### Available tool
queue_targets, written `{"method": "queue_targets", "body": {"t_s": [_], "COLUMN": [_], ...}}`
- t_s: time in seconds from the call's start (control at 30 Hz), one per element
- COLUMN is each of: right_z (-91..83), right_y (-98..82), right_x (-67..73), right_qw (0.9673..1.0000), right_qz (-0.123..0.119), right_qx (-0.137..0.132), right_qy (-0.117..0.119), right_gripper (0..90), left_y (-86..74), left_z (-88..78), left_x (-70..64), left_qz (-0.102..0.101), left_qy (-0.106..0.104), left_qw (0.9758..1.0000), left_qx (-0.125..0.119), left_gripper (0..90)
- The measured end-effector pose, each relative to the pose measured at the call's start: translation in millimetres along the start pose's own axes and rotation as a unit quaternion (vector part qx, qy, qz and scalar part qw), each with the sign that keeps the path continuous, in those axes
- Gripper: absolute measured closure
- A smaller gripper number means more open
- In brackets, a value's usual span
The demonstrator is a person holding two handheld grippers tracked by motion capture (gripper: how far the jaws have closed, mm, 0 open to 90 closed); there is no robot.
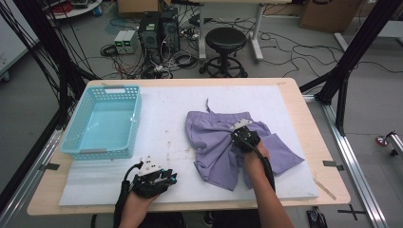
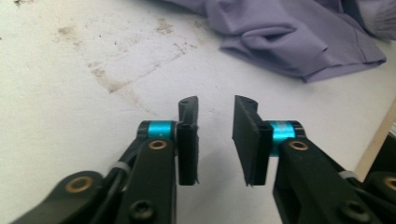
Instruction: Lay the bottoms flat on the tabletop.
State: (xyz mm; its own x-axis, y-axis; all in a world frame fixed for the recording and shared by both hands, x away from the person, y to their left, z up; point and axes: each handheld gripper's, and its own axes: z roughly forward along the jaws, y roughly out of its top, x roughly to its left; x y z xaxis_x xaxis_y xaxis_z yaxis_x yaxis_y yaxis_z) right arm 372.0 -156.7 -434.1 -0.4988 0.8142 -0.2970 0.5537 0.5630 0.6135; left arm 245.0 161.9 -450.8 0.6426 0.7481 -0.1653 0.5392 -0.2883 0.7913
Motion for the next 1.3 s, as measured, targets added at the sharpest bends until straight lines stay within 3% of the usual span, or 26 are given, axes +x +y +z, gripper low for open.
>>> {"method": "queue_targets", "body": {"t_s": [0.17,0.27,0.37,0.53,0.67,0.7,0.73,0.8,0.9,1.0,1.07,1.1,1.13,1.23,1.3], "right_z": [-2.8,-5.7,-15.5,-31.8,-43.5,-46.9,-46.9,-50.0,-51.4,-52.9,-52.6,-52.6,-52.5,-53.0,-53.1], "right_y": [-1.7,-5.9,-14.4,-26.6,-39.8,-44.4,-44.4,-48.0,-49.0,-49.7,-49.1,-48.8,-48.4,-48.1,-48.4], "right_x": [-3.8,-6.9,-10.9,-13.7,-21.9,-25.3,-25.3,-27.5,-27.8,-27.1,-26.3,-25.5,-24.6,-22.1,-22.1], "right_qw": [0.9999,0.9998,0.9982,0.9962,0.9944,0.9940,0.9940,0.9935,0.9933,0.9929,0.9926,0.9926,0.9925,0.9928,0.9928], "right_qz": [0.014,0.019,0.033,0.023,0.030,0.035,0.035,0.041,0.039,0.040,0.044,0.043,0.042,0.036,0.036], "right_qx": [-0.005,-0.010,-0.034,-0.066,-0.081,-0.083,-0.083,-0.085,-0.087,-0.091,-0.091,-0.091,-0.092,-0.091,-0.091], "right_qy": [-0.004,0.006,0.037,0.052,0.062,0.062,0.062,0.064,0.064,0.066,0.067,0.068,0.068,0.069,0.070], "right_gripper": [88.2,85.3,72.2,68.3,67.4,67.1,67.1,67.1,67.1,67.0,66.9,66.7,66.7,66.6,66.6], "left_y": [10.2,19.2,31.3,40.4,44.8,44.4,44.0,42.4,38.6,33.3,33.2,33.2,37.8,42.4,45.9], "left_z": [10.8,22.8,46.0,67.4,74.7,75.4,75.3,74.9,69.9,60.9,55.9,55.9,58.9,65.1,71.7], "left_x": [-0.8,-5.1,-11.6,-17.2,-20.7,-21.4,-21.9,-23.7,-23.4,-18.3,-8.3,-8.3,-4.6,-6.7,-10.8], "left_qz": [0.003,0.020,0.034,0.054,0.082,0.089,0.095,0.104,0.109,0.101,0.062,0.062,0.037,0.036,0.042], "left_qy": [-0.006,-0.016,-0.021,-0.010,0.007,0.009,0.008,0.008,0.004,0.010,0.015,0.015,-0.002,-0.018,-0.025], "left_qw": [1.0000,0.9996,0.9988,0.9976,0.9959,0.9954,0.9949,0.9941,0.9936,0.9946,0.9980,0.9980,0.9993,0.9992,0.9987], "left_qx": [0.004,0.014,0.029,0.041,0.038,0.035,0.034,0.031,0.029,0.022,0.002,0.002,0.000,0.003,0.010], "left_gripper": [63.9,62.4,61.1,61.7,72.2,80.6,80.6,89.6,89.7,89.7,89.2,83.5,74.9,66.3,65.9]}}
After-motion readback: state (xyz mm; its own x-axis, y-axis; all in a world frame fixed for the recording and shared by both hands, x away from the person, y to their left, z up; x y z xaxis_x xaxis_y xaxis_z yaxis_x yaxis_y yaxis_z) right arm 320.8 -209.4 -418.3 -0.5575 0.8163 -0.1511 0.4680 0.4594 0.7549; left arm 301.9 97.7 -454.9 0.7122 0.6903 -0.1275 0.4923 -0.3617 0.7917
